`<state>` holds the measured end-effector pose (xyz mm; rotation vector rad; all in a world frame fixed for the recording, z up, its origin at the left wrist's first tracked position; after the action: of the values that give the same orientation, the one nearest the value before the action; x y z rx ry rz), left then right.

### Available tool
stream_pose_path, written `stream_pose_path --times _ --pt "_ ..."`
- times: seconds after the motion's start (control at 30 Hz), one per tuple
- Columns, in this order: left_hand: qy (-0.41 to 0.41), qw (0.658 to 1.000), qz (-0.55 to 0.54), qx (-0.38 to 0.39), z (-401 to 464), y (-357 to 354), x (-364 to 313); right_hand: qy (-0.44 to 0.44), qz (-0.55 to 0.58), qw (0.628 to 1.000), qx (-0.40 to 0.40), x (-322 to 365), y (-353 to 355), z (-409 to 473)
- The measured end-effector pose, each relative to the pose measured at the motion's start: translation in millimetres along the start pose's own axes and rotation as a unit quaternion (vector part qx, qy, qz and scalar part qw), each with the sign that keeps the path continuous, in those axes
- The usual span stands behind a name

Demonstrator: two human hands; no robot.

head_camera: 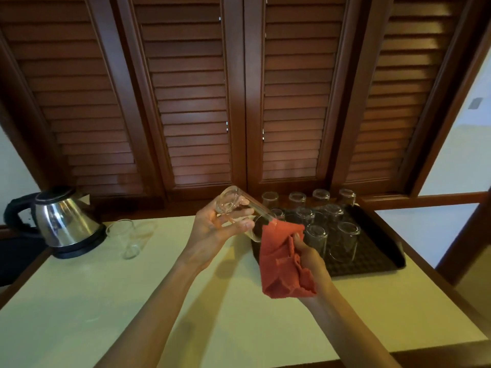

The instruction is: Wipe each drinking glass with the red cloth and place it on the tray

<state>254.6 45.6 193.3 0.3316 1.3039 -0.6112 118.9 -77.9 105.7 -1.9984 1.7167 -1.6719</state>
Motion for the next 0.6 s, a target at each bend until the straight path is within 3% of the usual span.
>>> stream_pose_path --times 0.13,0.2,0.3,0.33,0.43,0.6 --pt "0.005 0.999 0.027 0.033 5 -46 7 0.130 -0.104 0.977 -0.133 36 82 6" --pt "0.013 0.998 0.031 0.052 7 -78 14 0.220 -0.207 0.939 -0.167 60 112 -1" --pt "0.038 0.995 0.050 0.077 14 -133 32 0.337 -0.378 0.839 -0.197 92 145 -6" --pt "0.039 0.993 0.062 0.087 16 -154 37 0.361 -0.451 0.791 -0.200 97 156 -2" --pt "0.018 0.986 0.109 0.126 23 -218 44 0.407 -0.664 0.586 -0.225 100 187 13" --pt "-0.052 0.966 0.209 0.143 60 -308 54 0.345 -0.762 0.510 -0.199 96 213 39"
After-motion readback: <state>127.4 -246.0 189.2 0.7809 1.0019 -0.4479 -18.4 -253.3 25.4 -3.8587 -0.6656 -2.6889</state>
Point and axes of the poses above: each hand's wrist, its own z-axis towards the middle knuckle, its own y-axis out of the back of the hand, x = y × z, the point moved 10 cm from there along z, towards the middle knuckle, and after that the axes turned 6 degrees about -x, right-handed, at the moved point
